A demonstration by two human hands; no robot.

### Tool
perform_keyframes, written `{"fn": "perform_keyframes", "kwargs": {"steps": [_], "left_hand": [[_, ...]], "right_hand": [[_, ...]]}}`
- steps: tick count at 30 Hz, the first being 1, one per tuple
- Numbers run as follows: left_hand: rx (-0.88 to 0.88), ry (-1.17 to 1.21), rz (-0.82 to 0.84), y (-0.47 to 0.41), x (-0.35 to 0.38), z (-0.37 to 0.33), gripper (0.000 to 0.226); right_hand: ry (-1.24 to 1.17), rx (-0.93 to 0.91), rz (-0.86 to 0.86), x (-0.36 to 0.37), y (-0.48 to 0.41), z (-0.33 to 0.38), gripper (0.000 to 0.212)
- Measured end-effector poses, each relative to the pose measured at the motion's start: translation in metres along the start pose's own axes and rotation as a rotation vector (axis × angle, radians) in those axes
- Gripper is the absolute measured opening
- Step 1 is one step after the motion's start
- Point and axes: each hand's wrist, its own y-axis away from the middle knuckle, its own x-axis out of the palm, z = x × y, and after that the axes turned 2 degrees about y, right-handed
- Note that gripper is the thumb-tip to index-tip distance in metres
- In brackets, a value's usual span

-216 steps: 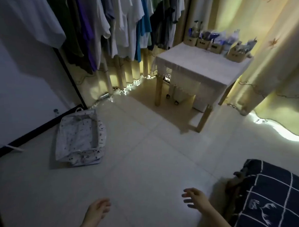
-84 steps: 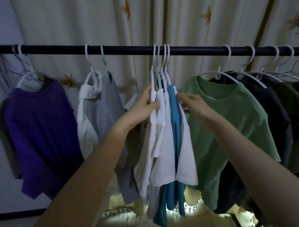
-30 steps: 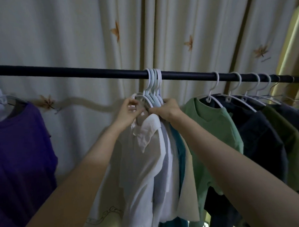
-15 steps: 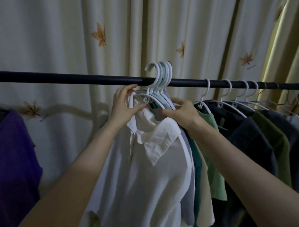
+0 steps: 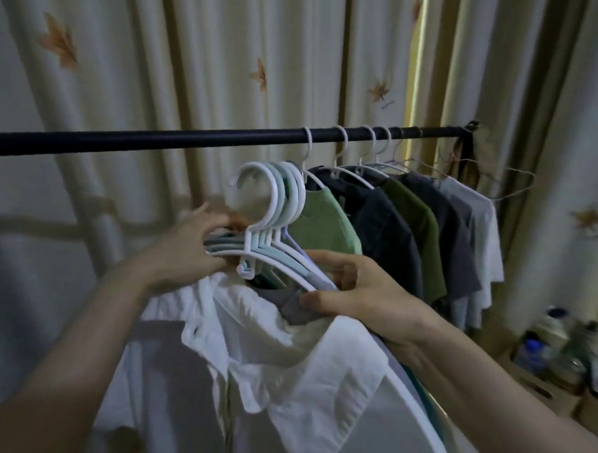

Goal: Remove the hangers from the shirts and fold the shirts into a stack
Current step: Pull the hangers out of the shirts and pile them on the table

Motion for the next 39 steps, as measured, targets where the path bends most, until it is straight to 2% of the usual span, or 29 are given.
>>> {"fn": "perform_keyframes", "kwargs": {"steps": [5,7,9,12,14,17,21,25,28,30,35,39], "left_hand": [[0.101,0.136,0.273,-0.037,0.037,-0.072,0.040],[0.145,0.152,0.359,-0.057,0.061,-0.105,0.044],[0.176,0.152,0.445,-0.077,0.097,-0.135,0.037],[0.219,0.137,0.559,-0.104,0.169,-0.174,0.011],[0.247,0.143,0.618,-0.117,0.223,-0.198,0.003],[0.262,0.168,0.717,-0.128,0.312,-0.229,0.008],[0.183,0.232,0.876,-0.129,0.436,-0.261,0.018],[0.134,0.238,0.962,-0.125,0.534,-0.275,0.027],[0.068,0.242,0.983,-0.121,0.579,-0.271,0.014],[0.014,0.250,0.982,-0.118,0.597,-0.265,0.020],[-0.070,0.271,1.037,-0.106,0.634,-0.238,0.023],[-0.089,0.298,1.114,-0.089,0.661,-0.220,0.038]], "right_hand": [[0.040,0.049,-0.041,-0.054,0.063,0.018,0.039],[0.052,0.073,-0.092,-0.084,0.091,0.020,0.037],[0.069,0.103,-0.156,-0.115,0.123,0.015,0.036],[0.052,0.202,-0.238,-0.164,0.175,-0.006,0.055],[0.064,0.273,-0.290,-0.197,0.210,-0.027,0.057],[0.084,0.402,-0.358,-0.248,0.258,-0.067,0.050],[0.094,0.571,-0.413,-0.306,0.316,-0.134,0.053],[0.043,0.677,-0.412,-0.344,0.354,-0.202,0.055],[0.071,0.719,-0.503,-0.363,0.368,-0.248,0.053],[0.141,0.755,-0.608,-0.370,0.371,-0.272,0.050],[0.454,0.838,-0.561,-0.379,0.353,-0.328,0.031],[0.456,0.982,-0.547,-0.376,0.347,-0.374,0.029]]}}
